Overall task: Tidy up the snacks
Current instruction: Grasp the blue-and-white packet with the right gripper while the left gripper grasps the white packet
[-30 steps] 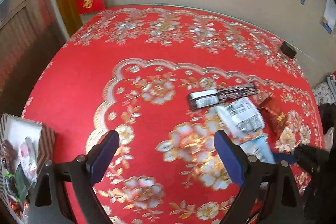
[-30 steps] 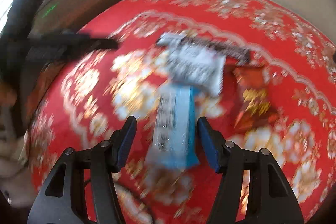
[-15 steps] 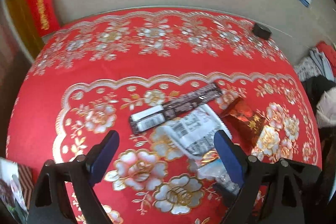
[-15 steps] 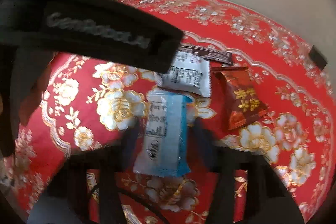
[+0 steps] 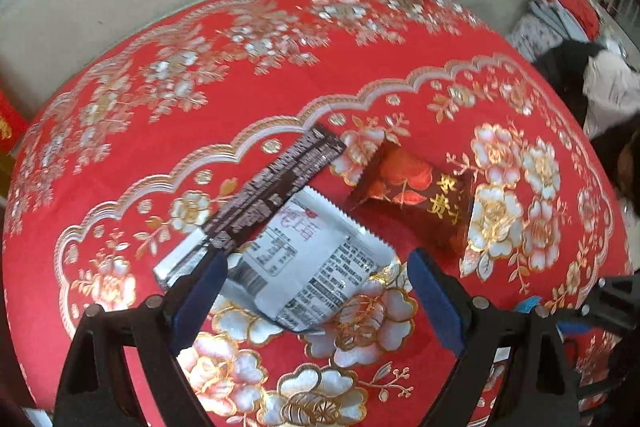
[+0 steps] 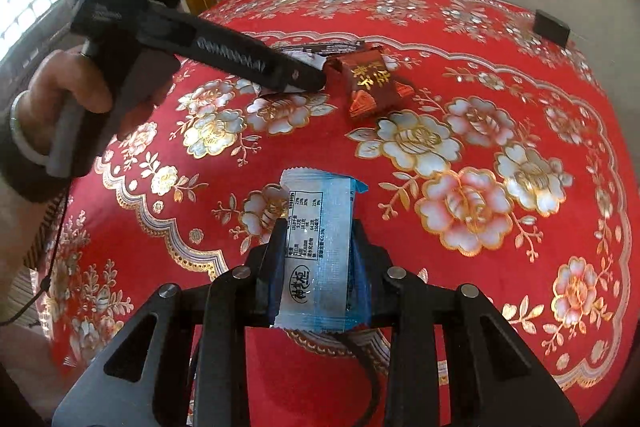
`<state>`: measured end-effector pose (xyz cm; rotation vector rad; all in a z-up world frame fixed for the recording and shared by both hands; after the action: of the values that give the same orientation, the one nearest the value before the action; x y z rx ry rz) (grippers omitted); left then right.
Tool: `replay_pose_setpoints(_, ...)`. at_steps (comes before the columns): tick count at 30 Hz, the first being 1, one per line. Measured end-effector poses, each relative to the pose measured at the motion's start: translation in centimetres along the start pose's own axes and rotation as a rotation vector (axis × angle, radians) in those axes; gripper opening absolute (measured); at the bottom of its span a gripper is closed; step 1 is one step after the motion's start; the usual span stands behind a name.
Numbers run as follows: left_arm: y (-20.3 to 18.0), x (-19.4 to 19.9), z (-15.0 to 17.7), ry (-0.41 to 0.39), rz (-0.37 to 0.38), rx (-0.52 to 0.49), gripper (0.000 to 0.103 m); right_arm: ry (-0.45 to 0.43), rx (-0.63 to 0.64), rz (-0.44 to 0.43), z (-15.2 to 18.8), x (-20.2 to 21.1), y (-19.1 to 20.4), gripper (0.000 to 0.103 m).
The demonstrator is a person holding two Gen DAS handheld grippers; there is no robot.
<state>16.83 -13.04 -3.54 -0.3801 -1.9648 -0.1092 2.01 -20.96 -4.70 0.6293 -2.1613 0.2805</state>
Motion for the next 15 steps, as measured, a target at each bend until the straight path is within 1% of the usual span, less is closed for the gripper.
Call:
replay_pose_setpoints(3,-0.1,-0.3,0.5,-0.008,-0.017,-0.025,0.091,-0.012,-0.01,-0.009,-0.1,-0.2,0.0,0.029)
replay_pose_setpoints(4,-0.3,-0.2,0.8,-0.013,-0.016,-0.032,0.085,-0.016,-0.014,-0.012,-0.2,-0.3,0.1,0.029)
replay_pose_setpoints(5,-0.4,0.0,1.0,-0.015,-0.013,-0.04,0.073,-0.02,-0.016,-0.016,-0.3,-0.3,0.1,0.029)
replay_pose_setpoints(6,-0.6,0.1,1.1,-0.016,-0.012,-0.046,0.066,-0.023,-0.015,-0.017,-0.3,-0.4,0.2,0.029)
replay_pose_setpoints(7,-0.6,0.3,1.1,-0.019,-0.015,-0.044,0.051,-0.027,-0.016,-0.017,-0.5,-0.5,0.2,0.029)
replay_pose_setpoints(8,-0.6,0.3,1.1,-0.021,-0.013,-0.042,0.048,-0.027,-0.016,-0.016,-0.6,-0.6,0.3,0.029)
replay_pose_setpoints(10,-0.7,0.3,1.3,-0.023,-0.003,-0.034,0.047,-0.028,-0.015,-0.019,-0.7,-0.6,0.5,0.028)
replay_pose_setpoints(12,-0.7,0.3,1.3,-0.031,-0.011,-0.017,0.046,-0.028,-0.011,-0.007,-0.6,-0.5,0.8,0.028)
replay_pose_setpoints(15,-0.6,1.0,1.5,-0.055,-0.008,0.011,0.039,-0.03,-0.021,-0.008,-0.5,-0.4,0.9,0.028)
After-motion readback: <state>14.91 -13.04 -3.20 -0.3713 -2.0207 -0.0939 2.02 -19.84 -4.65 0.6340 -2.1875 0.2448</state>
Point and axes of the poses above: each gripper's, at about its wrist camera, not at the fingertips, and x roughly against the way its jaws point, y to its left, z to its underside, the point moved 5 cm from there along -x, roughly the way its jaws point, and after that the axes turned 15 degrees about x, right-handed, at the moved point
